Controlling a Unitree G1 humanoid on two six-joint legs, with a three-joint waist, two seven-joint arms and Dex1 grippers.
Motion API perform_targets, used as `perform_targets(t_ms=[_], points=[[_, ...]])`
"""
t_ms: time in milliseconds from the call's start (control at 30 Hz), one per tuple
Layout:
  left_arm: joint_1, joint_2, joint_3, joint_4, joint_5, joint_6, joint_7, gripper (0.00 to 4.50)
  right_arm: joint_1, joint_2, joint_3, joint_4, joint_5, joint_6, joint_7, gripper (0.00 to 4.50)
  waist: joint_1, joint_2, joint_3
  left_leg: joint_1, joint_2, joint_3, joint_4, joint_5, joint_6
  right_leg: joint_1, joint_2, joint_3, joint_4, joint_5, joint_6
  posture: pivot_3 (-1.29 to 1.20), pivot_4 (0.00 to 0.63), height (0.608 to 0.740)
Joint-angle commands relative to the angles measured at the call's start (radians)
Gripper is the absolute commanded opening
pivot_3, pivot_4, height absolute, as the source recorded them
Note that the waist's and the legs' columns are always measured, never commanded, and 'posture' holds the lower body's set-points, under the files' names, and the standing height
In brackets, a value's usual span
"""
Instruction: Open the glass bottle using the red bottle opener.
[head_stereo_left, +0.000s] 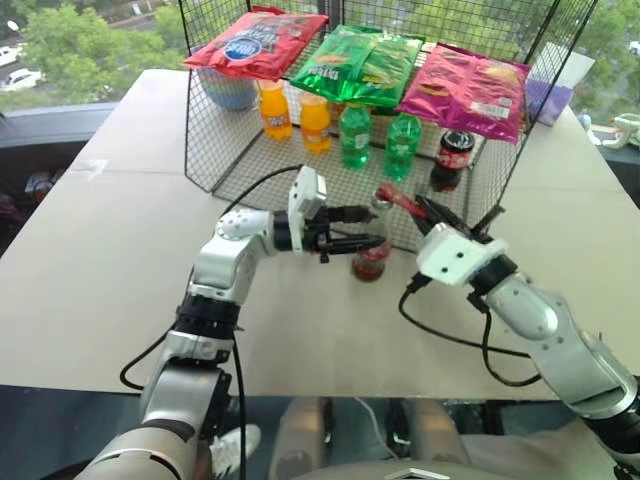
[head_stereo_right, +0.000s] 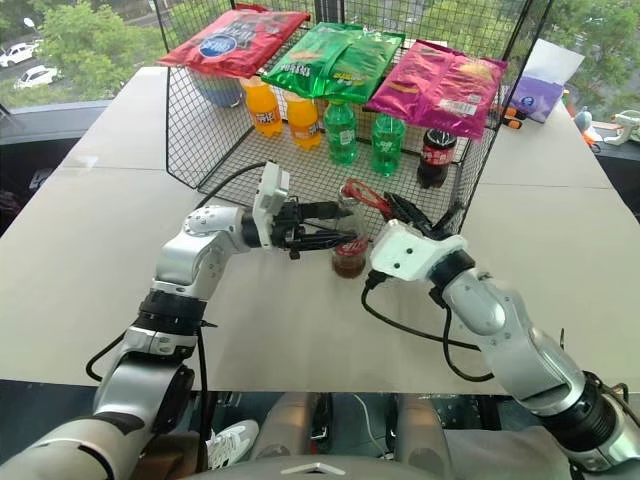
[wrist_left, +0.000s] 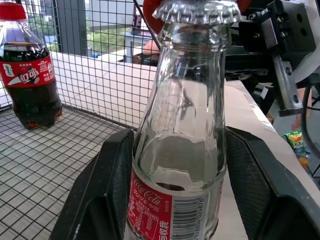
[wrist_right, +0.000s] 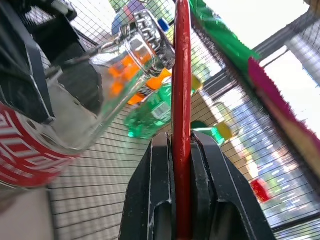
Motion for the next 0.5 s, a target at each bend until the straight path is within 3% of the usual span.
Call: perform_targets(t_ms=[33,500], points=[[-0.042,-0.015,0.000,-0.056,-0.029,0.003,0.003,2.13,0.021,0.033,0.068,0.030,-0.098,-0.061,0.041,0.00,0.000,0.000,0.000,0.000,0.000,0.000,0.000,0.000,-0.001,0.000,0.000,0.000,0.000,0.000,0.000,0.00,0.150,0.728],[-0.039,-0.003,-0.003,-0.060,-0.031,0.023,-0.009,2.13,0.097,0.271,0.099,0.208,-0.391,-0.168,-0.082,0.00,-0.002,0.000,-0.001,0.003,0.000,0.001,0.000,0.002,-0.003,0.001,0.000,0.001,0.003,0.000,0.000,0.00,0.150,0.728]])
